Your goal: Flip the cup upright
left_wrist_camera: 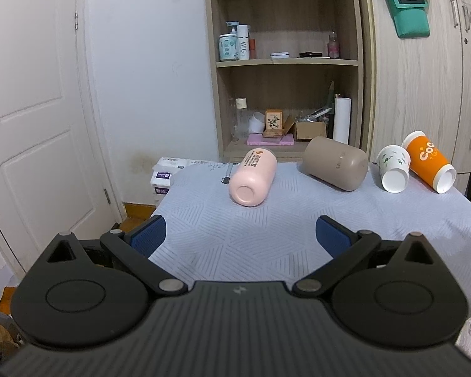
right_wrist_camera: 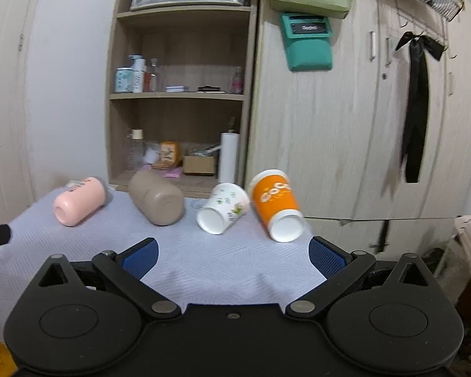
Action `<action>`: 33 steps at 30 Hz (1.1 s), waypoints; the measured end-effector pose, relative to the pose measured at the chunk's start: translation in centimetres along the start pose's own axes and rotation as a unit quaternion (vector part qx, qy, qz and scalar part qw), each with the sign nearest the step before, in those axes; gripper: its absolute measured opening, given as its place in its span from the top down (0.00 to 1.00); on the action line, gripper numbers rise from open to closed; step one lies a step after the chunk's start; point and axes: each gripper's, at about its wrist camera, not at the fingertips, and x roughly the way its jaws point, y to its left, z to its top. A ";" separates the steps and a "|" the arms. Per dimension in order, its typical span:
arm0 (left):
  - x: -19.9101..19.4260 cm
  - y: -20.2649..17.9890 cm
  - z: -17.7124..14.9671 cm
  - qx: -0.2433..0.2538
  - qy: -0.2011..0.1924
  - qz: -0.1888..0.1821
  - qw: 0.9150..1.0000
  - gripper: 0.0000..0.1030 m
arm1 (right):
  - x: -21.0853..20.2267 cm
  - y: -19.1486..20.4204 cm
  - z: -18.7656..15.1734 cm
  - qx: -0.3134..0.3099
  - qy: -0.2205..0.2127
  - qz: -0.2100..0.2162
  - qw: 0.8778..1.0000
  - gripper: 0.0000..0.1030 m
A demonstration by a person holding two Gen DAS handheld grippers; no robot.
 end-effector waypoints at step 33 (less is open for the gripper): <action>1.4 -0.5 -0.2 0.018 0.036 0.026 0.999 0.00 | 1.0 0.4 -0.5 -0.009 0.009 0.014 1.000 0.00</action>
